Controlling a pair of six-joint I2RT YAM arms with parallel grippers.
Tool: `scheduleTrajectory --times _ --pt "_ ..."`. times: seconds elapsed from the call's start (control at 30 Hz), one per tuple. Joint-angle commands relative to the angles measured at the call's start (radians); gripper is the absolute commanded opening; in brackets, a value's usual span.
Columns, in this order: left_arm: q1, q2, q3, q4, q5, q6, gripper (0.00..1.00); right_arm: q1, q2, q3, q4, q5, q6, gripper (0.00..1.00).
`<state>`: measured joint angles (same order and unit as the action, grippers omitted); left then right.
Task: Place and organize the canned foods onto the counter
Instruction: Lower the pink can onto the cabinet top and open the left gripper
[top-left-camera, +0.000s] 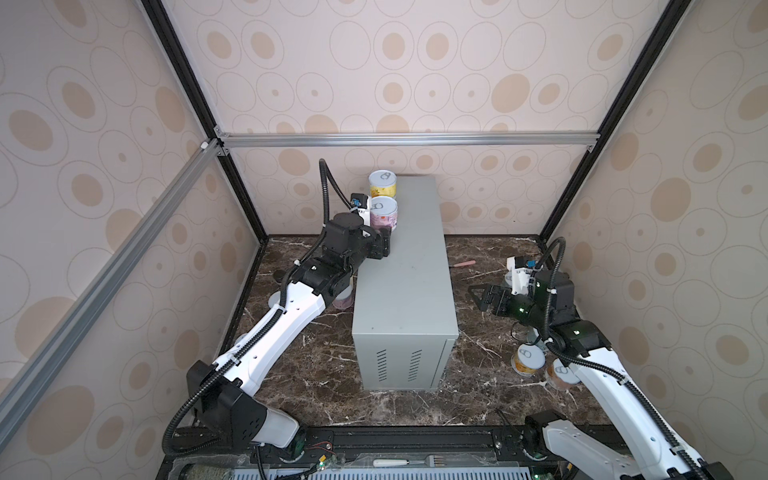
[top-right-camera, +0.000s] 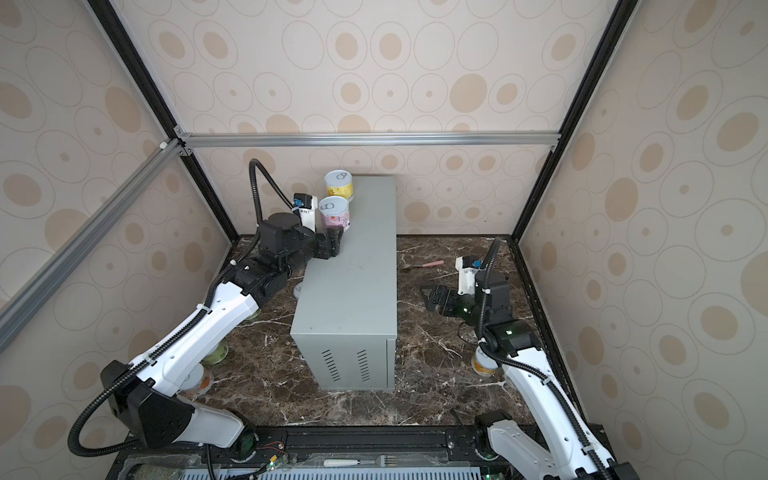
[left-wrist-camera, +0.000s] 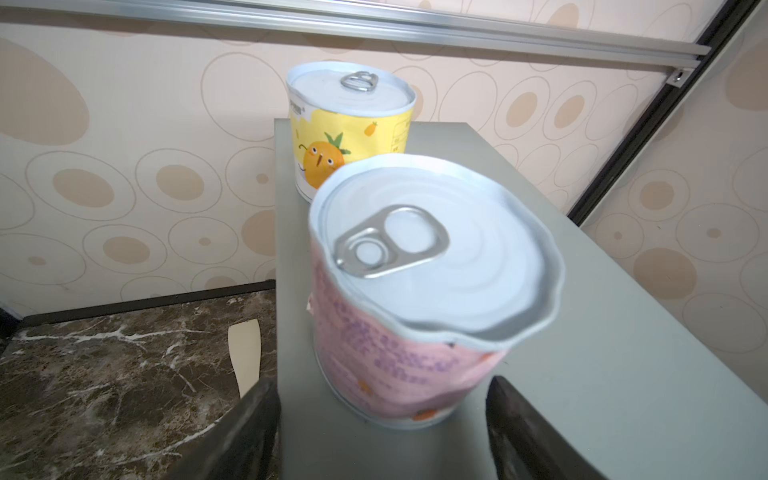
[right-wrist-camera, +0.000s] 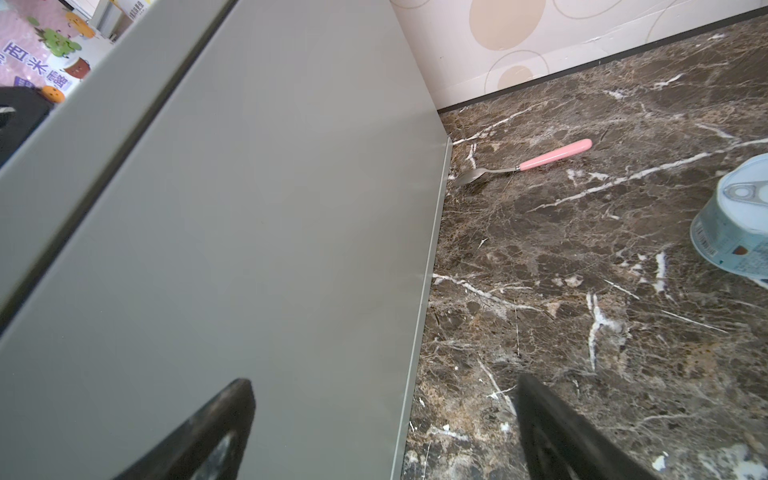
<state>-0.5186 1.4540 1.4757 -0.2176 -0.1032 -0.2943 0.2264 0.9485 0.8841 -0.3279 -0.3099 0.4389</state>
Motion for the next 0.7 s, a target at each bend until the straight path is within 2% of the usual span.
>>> scheduleTrajectory --times 0.0,0.5,0.67 --pt "0.028 0.030 0.046 0.018 0.002 -0.024 0.77 0.007 0.020 -0.023 0.039 0.000 -0.008 1.00" --pt "0.066 0.166 0.159 0.017 0.084 -0.008 0.76 0.007 0.119 -0.027 0.108 -0.009 -0.007 1.00" --pt "0.066 0.142 0.151 0.006 0.100 0.002 0.82 0.007 0.129 -0.024 0.117 -0.005 0.004 1.00"
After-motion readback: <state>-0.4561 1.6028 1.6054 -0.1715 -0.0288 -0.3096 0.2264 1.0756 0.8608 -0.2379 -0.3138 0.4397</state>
